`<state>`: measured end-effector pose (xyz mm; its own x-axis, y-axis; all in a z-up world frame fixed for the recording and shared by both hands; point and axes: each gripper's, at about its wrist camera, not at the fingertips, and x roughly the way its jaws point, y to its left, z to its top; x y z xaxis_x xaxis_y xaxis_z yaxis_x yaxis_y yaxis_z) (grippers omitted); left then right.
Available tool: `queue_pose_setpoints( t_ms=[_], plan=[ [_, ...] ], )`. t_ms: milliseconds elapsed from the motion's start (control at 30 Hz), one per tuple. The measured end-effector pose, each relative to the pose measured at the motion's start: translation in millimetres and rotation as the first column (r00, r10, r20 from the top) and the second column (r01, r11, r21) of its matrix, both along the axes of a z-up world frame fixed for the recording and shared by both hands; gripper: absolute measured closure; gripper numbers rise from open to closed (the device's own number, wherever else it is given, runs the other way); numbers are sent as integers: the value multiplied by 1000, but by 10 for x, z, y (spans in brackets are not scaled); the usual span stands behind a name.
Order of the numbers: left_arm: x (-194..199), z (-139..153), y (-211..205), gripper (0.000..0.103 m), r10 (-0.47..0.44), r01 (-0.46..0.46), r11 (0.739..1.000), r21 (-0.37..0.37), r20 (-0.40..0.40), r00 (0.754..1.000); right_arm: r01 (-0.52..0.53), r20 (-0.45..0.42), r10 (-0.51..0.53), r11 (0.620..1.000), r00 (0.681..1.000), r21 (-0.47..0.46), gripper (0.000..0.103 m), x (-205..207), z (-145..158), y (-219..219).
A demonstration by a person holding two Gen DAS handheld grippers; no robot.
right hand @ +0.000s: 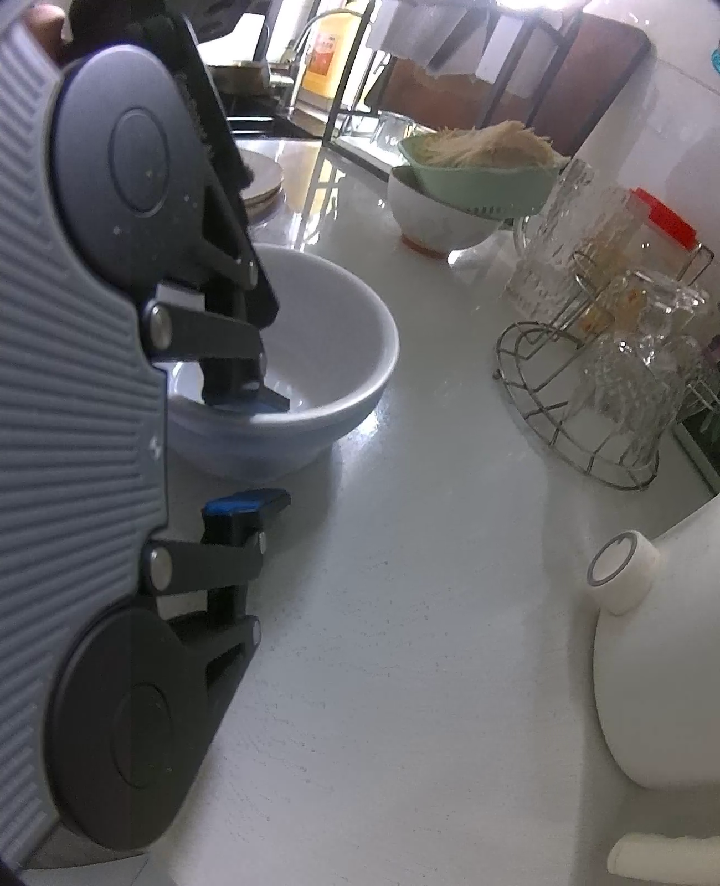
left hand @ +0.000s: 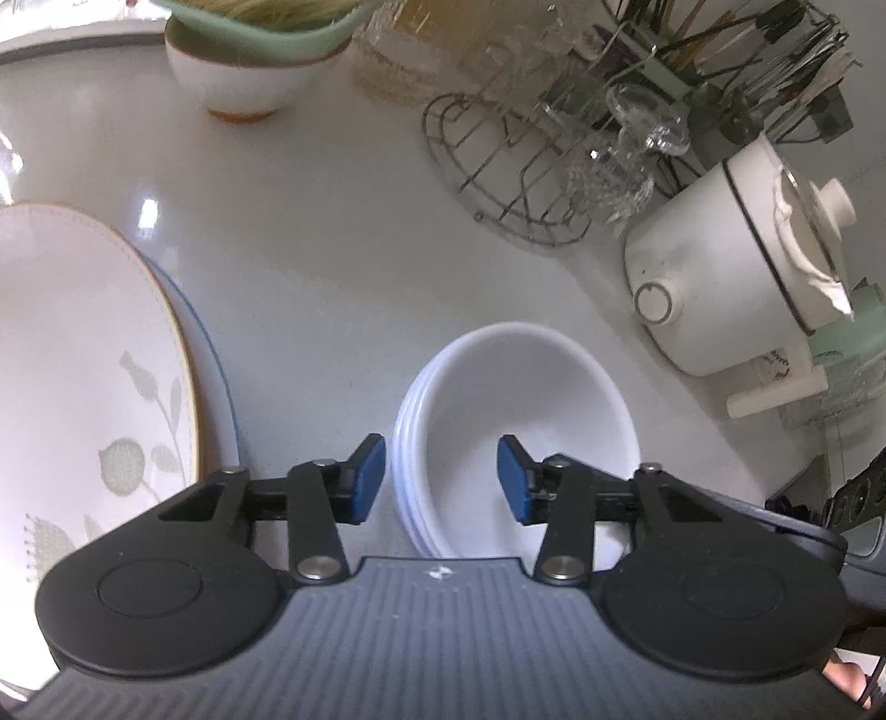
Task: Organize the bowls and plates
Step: 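Lower the white bowl into the nested blue bowls with the left gripper, then grasp the rim of the nested bowl stack with the left gripper and lift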
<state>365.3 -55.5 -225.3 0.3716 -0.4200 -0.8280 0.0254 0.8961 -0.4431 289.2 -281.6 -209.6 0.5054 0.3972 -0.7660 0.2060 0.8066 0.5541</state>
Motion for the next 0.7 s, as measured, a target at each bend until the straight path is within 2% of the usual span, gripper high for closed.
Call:
queue_pose_setpoints(
  t_ms=[133,300,367,467,600,700],
  plan=[
    [-20,-10,-13,59,-22,22,1000,17,-16,1000,39,-1,-39,999,999,9,75,-52,-8,-18],
    [-25,-124,-17,61,-26,26,1000,8,-60,998,48,9,-49,999,999,19,76,-78,-21,-11],
    [-39,-157,-1,65,-20,20,1000,-12,-70,997,59,13,-59,998,998,22,76,-90,-38,-16],
    [-62,-160,22,68,-26,25,1000,-17,-65,998,64,18,-64,998,998,21,76,-109,-49,1],
    [-56,-115,-20,74,-60,61,998,21,-48,997,61,37,-61,998,997,-3,78,-141,-22,43],
    [-46,-48,-29,75,-64,65,998,16,-26,998,69,42,-69,997,997,-15,80,-171,8,46]
  ],
)
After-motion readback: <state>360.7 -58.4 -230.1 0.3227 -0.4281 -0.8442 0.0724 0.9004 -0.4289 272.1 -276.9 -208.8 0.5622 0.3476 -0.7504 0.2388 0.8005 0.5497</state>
